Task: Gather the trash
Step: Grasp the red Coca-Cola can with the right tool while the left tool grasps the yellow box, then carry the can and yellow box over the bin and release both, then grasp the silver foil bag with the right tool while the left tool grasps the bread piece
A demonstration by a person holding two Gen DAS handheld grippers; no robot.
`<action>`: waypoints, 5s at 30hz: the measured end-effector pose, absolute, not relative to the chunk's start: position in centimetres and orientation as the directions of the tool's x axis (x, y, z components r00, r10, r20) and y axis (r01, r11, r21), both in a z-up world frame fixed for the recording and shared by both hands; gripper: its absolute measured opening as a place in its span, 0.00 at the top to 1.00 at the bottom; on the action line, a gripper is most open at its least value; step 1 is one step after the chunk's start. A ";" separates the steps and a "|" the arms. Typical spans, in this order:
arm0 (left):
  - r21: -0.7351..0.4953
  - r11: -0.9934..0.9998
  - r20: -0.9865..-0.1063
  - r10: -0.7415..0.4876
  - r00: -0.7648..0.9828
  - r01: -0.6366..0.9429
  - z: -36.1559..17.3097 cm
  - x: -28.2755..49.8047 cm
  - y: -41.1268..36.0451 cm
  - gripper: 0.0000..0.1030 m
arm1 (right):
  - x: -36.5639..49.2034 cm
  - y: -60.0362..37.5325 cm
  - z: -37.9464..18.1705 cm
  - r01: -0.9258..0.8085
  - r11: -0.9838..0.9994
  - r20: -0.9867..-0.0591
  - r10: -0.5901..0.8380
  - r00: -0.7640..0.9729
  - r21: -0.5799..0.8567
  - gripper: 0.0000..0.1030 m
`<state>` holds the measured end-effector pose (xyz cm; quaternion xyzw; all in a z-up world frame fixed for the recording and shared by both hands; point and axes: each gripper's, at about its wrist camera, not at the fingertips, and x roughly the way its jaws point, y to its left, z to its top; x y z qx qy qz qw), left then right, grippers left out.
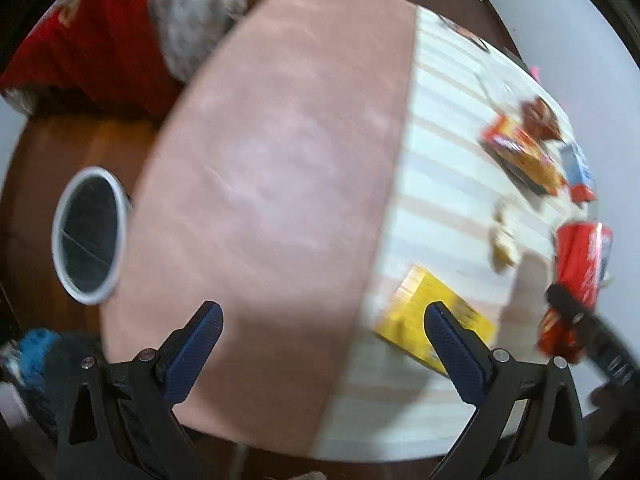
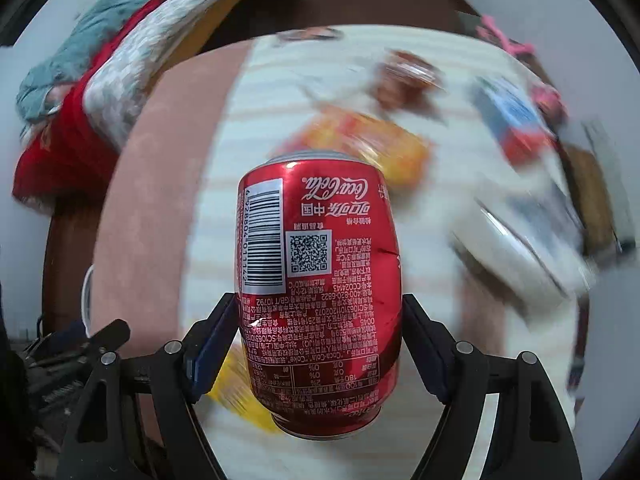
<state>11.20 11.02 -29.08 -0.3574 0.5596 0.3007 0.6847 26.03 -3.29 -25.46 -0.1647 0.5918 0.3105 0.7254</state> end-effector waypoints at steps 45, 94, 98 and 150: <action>-0.007 0.827 -0.991 0.069 0.114 -0.562 -31.2 19.7 2.5 0.49 | 30.6 -13.1 -30.5 -0.487 0.852 -0.980 0.193 -0.052 0.194 0.20; -0.152 0.258 -0.973 0.128 0.190 -0.954 -33.4 -21.1 39.6 0.47 | -5.7 33.3 -34.2 -0.913 0.258 -0.944 0.182 -0.276 0.317 0.22; -0.163 0.172 -0.980 0.081 0.179 -0.972 -36.6 -23.1 40.2 0.00 | -7.4 36.4 -38.9 -0.921 0.242 -0.952 0.101 -0.289 0.305 0.21; 0.004 0.234 -0.840 0.528 0.123 -0.972 -13.9 -21.2 23.6 0.00 | -5.2 22.1 -17.0 -0.943 0.180 -0.863 0.477 -0.165 0.280 0.00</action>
